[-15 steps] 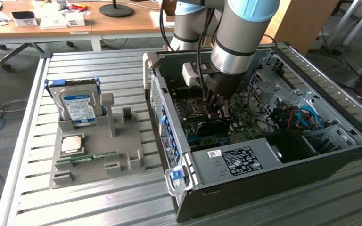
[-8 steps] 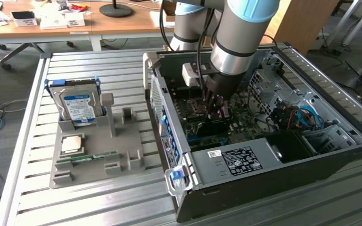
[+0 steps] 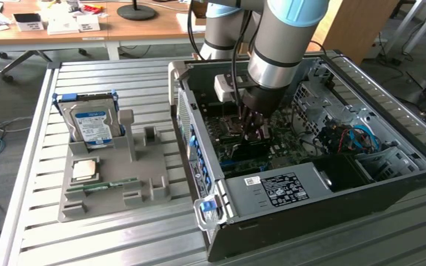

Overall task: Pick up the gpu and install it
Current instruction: 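Press down on the gpu until it lock into place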

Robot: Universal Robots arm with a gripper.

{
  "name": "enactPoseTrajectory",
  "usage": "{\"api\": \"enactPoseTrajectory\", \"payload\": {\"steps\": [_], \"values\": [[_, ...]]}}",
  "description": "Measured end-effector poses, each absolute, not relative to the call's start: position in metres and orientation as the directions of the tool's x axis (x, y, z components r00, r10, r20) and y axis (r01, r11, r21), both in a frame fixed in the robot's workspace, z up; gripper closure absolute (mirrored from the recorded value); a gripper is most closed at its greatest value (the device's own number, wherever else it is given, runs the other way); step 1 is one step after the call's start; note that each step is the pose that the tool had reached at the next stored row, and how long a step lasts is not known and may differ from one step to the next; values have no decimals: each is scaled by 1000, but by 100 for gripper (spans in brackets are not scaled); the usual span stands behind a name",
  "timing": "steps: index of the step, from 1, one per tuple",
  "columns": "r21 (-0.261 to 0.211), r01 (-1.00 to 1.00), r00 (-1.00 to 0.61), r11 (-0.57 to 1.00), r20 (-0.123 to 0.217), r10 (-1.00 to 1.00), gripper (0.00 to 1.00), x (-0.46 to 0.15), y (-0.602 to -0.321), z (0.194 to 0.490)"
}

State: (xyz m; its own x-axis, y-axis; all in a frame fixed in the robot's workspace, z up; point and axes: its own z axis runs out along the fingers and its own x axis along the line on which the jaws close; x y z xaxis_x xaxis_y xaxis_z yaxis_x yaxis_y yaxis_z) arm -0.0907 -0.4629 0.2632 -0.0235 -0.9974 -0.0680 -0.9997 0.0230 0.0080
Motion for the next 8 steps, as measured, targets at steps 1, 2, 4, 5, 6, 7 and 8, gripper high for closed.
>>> {"api": "enactPoseTrajectory", "payload": {"steps": [1,2,4,5,6,7,8], "values": [[8,-1000,-23,23,-68,-997,89,-91,-463,263],[8,-1000,-23,23,-68,-997,89,-91,-463,263],[8,-1000,-23,23,-68,-997,89,-91,-463,263],[8,-1000,-23,23,-68,-997,89,-91,-463,263],[8,-1000,-23,23,-68,-997,89,-91,-463,263],[8,-1000,-23,23,-68,-997,89,-91,-463,263],[8,-1000,-24,23,-68,-997,89,-91,-463,263]]}}
